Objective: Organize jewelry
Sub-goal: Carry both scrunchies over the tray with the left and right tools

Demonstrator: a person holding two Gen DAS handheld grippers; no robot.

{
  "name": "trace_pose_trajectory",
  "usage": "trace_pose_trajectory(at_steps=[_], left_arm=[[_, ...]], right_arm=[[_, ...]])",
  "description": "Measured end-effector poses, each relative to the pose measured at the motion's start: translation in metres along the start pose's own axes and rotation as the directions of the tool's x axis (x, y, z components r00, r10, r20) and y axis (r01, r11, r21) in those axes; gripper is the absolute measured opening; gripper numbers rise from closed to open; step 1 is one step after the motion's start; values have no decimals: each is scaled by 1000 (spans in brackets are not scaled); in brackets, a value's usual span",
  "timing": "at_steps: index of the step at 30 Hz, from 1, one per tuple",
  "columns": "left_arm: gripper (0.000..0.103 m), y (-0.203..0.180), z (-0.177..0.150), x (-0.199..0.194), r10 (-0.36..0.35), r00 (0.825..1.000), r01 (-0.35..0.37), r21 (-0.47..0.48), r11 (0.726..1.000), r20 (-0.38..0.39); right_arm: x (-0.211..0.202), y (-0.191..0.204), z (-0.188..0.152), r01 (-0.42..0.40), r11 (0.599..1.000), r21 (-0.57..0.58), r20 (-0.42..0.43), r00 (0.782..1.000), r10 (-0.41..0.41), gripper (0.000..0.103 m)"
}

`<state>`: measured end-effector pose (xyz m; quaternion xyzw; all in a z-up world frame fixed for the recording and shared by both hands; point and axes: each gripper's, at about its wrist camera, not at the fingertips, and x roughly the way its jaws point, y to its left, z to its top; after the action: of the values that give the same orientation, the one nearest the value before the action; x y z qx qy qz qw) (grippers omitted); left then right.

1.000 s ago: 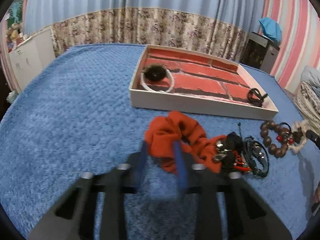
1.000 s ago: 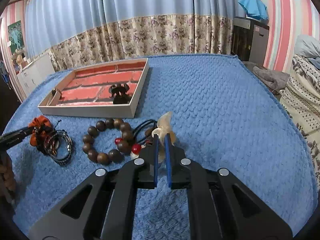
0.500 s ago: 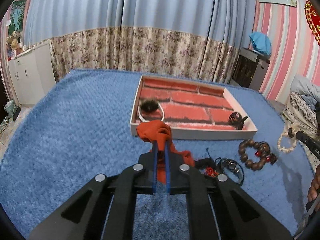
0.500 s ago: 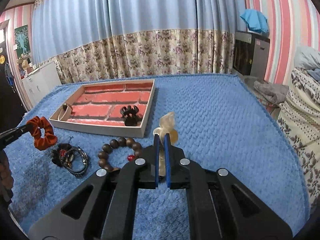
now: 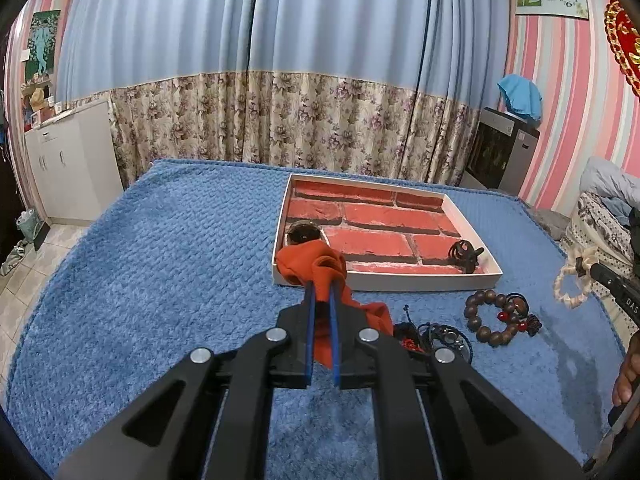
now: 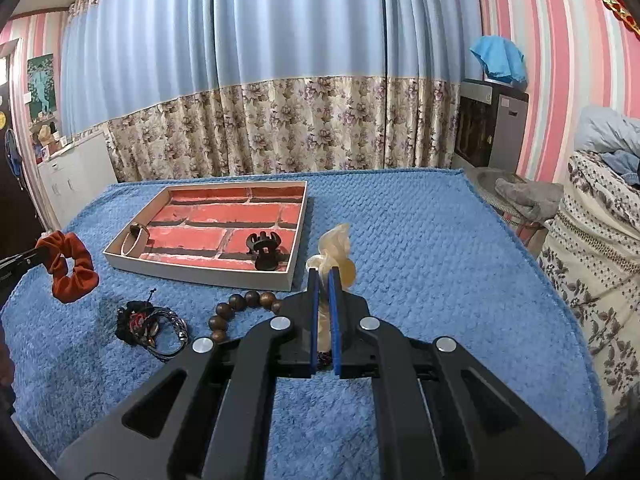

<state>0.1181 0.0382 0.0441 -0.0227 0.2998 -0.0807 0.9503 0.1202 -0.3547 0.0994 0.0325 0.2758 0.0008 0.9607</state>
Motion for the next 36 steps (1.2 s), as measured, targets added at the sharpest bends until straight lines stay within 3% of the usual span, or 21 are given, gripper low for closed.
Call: trace_pose_trajectory(at_steps=[19, 36], left_arm=[[6, -14, 29, -18, -24, 998, 22, 33, 999, 61], [6, -27, 56, 7, -46, 997, 44, 38, 998, 68]], right_arm=[[-11, 28, 31, -28, 998, -51, 36, 999, 30, 6], [11, 54, 68, -63, 996, -61, 47, 997, 66, 6]])
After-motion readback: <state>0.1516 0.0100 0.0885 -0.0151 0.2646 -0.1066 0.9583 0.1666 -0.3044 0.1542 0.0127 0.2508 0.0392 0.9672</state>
